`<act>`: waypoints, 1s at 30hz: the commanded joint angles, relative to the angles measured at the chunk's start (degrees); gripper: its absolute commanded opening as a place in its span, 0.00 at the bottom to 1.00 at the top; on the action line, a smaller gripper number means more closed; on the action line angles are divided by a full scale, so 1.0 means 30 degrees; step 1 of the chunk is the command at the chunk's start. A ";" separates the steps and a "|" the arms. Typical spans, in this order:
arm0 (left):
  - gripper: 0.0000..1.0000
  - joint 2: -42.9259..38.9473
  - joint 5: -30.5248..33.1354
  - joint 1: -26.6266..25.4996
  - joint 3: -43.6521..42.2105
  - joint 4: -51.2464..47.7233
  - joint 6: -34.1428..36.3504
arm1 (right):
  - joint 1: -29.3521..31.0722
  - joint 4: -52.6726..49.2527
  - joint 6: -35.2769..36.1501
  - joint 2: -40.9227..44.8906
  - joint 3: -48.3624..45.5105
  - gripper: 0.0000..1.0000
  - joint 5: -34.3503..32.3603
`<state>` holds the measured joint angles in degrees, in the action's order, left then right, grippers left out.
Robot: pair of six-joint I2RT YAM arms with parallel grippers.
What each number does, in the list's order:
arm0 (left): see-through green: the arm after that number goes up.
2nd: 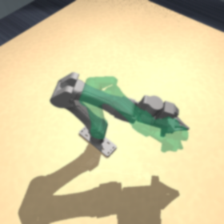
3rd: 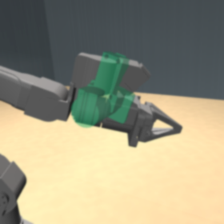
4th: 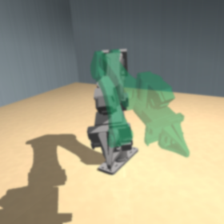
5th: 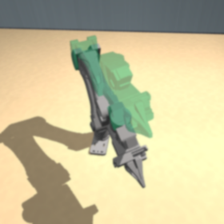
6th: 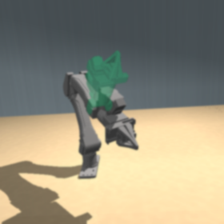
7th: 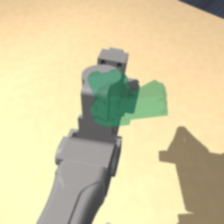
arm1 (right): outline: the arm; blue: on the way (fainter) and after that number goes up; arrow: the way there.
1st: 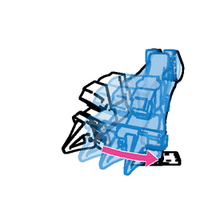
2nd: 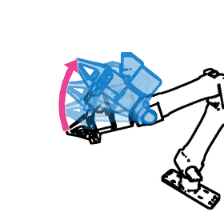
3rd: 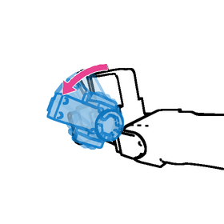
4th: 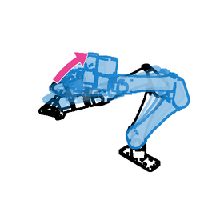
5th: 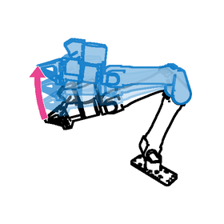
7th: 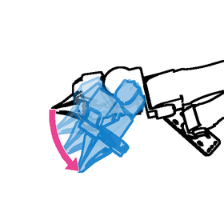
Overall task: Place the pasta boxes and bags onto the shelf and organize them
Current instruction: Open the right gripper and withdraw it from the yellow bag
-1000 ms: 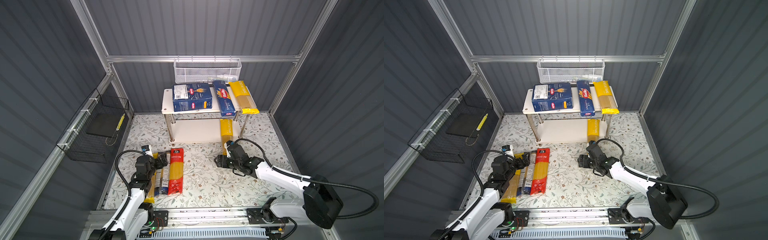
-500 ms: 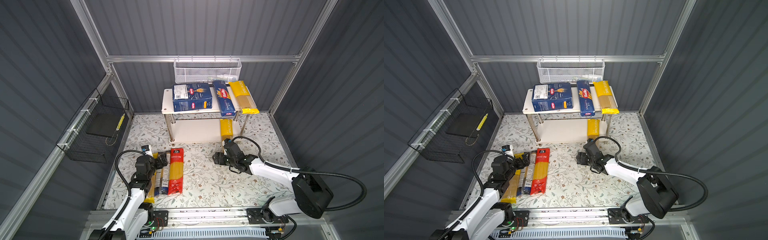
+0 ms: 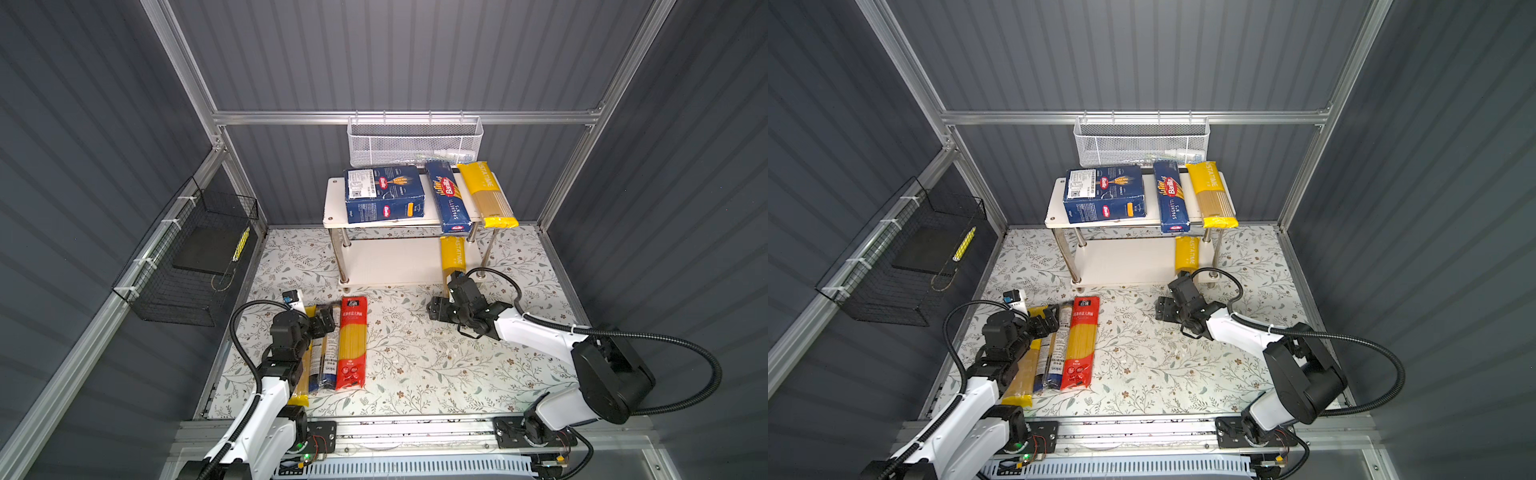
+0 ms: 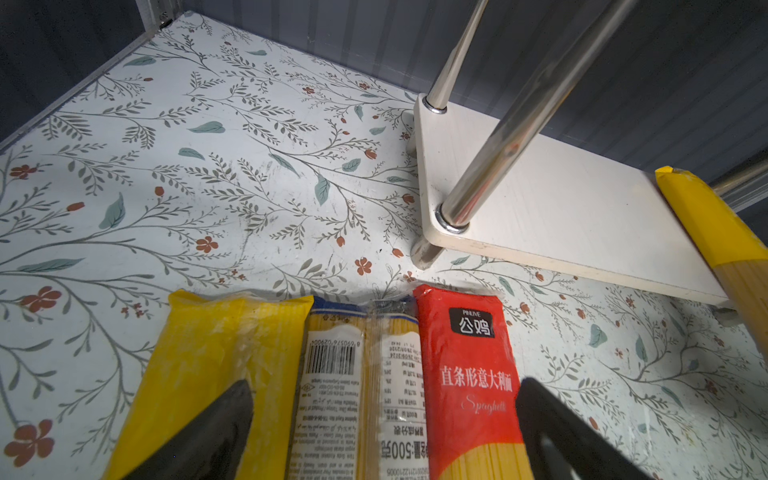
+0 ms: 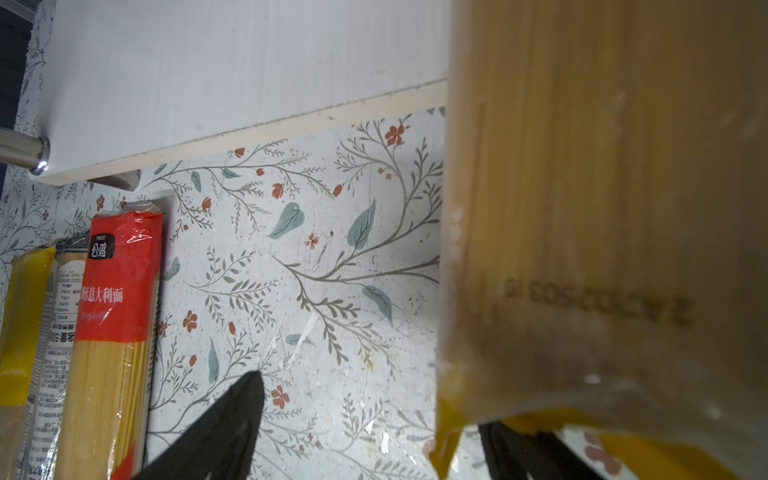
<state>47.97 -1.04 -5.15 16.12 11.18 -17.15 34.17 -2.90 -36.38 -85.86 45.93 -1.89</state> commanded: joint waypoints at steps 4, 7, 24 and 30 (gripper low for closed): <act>1.00 -0.0325 0.0110 0.0104 0.0428 -0.0357 0.0329 | -0.0702 0.0310 0.0940 -0.0177 0.0909 0.82 -0.0494; 1.00 -0.0318 0.0096 0.0104 0.0428 -0.0348 0.0325 | -0.0959 0.0151 0.1276 -0.0291 0.1250 0.82 -0.0392; 1.00 -0.0190 0.0140 0.0104 0.0486 -0.0357 0.0331 | -0.1936 -0.0242 0.2288 -0.1265 0.2619 0.83 0.0403; 1.00 0.0009 0.0283 0.0104 0.0968 -0.1312 0.0392 | -0.1179 -0.1785 0.2523 0.0265 0.2363 0.84 -0.0252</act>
<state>47.81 -0.99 -5.15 16.34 10.44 -17.12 29.19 -5.34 -30.11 -88.47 52.21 -1.10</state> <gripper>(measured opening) 0.997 0.844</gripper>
